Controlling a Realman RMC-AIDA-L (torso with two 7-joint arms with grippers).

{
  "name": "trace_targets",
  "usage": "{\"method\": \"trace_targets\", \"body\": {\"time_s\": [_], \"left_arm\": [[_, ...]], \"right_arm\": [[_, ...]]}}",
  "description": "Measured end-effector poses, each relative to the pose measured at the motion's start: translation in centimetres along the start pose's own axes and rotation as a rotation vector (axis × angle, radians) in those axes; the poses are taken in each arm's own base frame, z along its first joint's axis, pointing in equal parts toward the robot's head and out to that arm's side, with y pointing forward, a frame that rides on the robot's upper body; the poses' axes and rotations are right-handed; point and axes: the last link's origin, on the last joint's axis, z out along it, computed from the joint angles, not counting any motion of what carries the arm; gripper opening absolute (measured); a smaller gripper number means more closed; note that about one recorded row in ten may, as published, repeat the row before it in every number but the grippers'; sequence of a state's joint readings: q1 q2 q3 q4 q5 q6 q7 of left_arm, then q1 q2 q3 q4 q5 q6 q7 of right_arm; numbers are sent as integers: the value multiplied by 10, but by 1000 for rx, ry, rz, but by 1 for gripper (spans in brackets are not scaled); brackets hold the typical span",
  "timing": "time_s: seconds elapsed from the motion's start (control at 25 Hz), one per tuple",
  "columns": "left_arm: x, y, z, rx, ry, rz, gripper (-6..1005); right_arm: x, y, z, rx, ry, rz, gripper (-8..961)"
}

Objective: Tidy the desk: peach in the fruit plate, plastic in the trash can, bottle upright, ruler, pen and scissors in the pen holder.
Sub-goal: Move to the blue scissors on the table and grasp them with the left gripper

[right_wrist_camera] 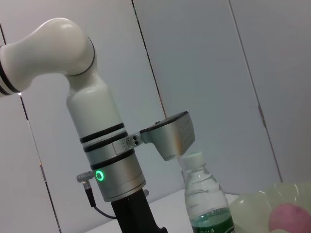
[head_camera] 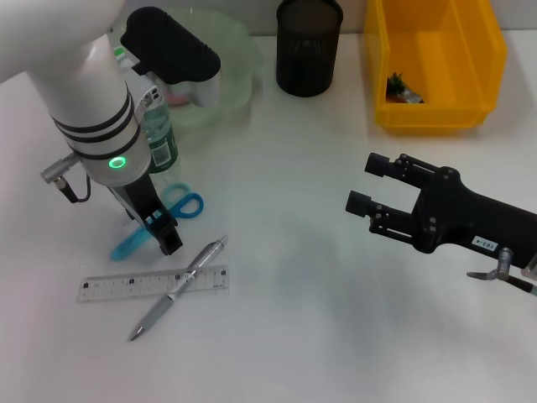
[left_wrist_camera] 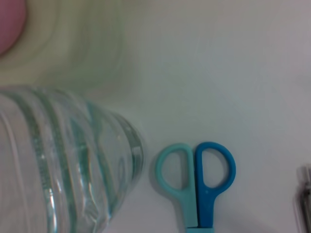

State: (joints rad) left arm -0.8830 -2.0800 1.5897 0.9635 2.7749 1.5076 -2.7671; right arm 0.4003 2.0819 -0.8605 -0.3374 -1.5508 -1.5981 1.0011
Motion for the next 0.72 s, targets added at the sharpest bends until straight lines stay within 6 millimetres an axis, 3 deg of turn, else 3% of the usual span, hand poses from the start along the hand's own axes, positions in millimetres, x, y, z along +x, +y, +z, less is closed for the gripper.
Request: {"method": "trace_targets", "body": {"time_s": [0.72], "left_arm": [[1,0,4,6,-6,5,754]], "right_arm": [[1,2,0,-6,-4,10,727]]}}
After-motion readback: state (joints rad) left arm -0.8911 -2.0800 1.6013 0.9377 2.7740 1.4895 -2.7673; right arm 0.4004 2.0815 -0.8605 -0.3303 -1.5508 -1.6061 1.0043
